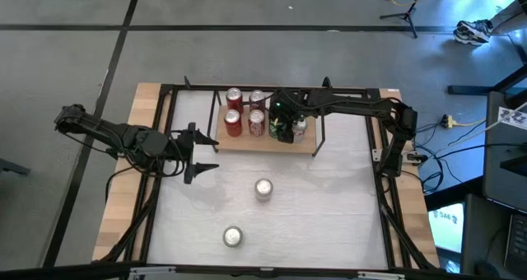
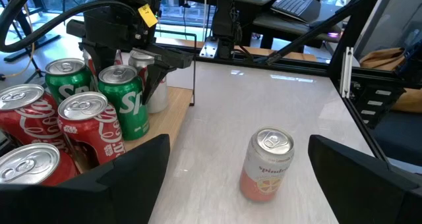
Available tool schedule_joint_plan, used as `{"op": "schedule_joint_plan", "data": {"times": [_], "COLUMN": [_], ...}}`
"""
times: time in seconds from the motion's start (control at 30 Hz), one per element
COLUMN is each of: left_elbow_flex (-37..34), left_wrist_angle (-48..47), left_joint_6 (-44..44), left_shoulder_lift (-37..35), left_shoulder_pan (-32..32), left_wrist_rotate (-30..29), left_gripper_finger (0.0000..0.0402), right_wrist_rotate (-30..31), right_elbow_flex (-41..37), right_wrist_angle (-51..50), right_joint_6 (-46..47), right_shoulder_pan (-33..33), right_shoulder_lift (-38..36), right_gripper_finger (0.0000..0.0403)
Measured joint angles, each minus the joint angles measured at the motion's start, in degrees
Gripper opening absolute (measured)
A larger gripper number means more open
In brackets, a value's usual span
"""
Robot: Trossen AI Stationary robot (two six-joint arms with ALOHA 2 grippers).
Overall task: Place canned beverage on shelf
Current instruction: Put the green soda can on the shelf aligned with the other green soda can
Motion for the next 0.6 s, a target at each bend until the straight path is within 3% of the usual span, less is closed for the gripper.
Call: {"op": "schedule_joint_plan", "data": {"times": [0.6], "left_elbow_flex": [0.0], "left_wrist_angle": [0.0], "left_joint_6": [0.0], "left_shoulder_lift": [0.0], "left_shoulder_pan": [0.0], "left_wrist_rotate": [0.0], "left_gripper_finger": [0.0351], "right_wrist_rotate": [0.0], "right_elbow_flex": [0.0], "right_wrist_angle": [0.0], "right_joint_6": [-0.6], "right_shoulder_pan": [0.0], "right_shoulder_lift": [0.0], "right_gripper_finger": [0.0344]}}
